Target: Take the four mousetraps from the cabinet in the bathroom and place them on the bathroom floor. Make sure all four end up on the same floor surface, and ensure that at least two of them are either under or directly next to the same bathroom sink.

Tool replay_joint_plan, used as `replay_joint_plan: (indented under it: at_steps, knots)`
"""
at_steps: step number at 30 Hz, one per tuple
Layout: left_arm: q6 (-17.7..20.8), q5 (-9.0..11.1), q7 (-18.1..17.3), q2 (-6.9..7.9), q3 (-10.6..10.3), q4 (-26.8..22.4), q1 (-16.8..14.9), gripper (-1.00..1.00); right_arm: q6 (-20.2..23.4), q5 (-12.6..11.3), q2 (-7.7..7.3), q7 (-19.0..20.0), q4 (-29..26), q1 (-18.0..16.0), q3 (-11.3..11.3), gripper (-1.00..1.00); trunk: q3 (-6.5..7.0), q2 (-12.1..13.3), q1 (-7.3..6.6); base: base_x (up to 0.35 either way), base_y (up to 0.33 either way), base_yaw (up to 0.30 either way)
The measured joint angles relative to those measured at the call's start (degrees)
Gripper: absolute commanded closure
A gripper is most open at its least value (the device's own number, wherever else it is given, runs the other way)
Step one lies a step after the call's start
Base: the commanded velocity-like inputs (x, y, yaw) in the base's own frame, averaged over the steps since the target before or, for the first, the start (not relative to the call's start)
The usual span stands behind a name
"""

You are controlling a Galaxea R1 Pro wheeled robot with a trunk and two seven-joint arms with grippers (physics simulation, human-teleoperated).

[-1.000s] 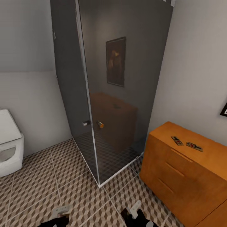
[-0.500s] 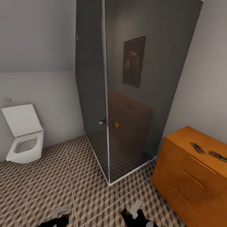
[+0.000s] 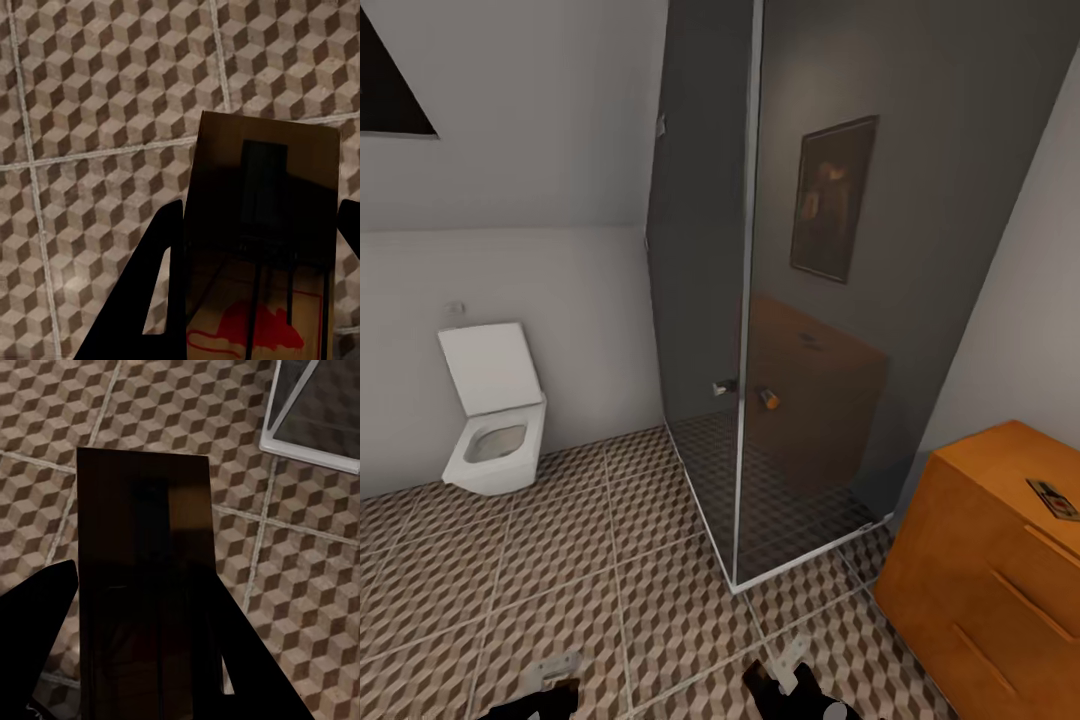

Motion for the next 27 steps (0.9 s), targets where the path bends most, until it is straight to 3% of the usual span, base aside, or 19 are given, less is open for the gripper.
replay_joint_plan:
  at_steps: [8,27]
  knots:
    - [0.0,0.0,0.04,-0.01,0.0,0.0,0.07,1.0,-0.01,-0.05,0.0,0.0,-0.03,0.0,0.0,1.0,0.2,0.0,0.0,0.0,0.0,0.217]
    - [0.0,0.0,-0.02,-0.02,0.0,0.0,0.09,1.0,0.04,-0.07,0.08,0.0,0.02,0.0,0.01,1.0,-1.18,0.0,0.0,0.0,0.0,0.186]
